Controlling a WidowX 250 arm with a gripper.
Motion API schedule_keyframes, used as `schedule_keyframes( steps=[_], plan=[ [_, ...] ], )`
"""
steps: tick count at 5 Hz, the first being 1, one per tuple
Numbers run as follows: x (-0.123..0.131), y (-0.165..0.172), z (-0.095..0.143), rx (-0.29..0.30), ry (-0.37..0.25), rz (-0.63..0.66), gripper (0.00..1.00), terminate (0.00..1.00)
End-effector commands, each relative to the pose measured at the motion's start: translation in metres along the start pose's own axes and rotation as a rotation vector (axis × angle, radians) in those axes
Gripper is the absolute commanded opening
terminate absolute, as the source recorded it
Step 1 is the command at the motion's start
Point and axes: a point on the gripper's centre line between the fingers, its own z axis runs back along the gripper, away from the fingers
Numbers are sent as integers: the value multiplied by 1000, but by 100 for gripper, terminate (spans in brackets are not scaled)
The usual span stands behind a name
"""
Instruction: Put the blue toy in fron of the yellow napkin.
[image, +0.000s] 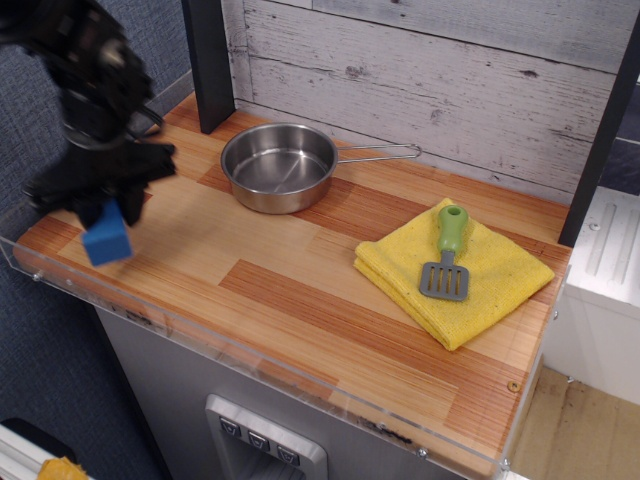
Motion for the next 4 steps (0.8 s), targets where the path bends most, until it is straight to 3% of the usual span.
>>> schedule_keyframes(
  steps=[1, 3, 4],
  plan=[
    [29, 12, 54, -73, -146, 18, 0, 0],
    [28, -31, 97, -261, -195, -84, 0, 0],
    [12, -62, 118, -369, -202, -227, 0, 0]
  ],
)
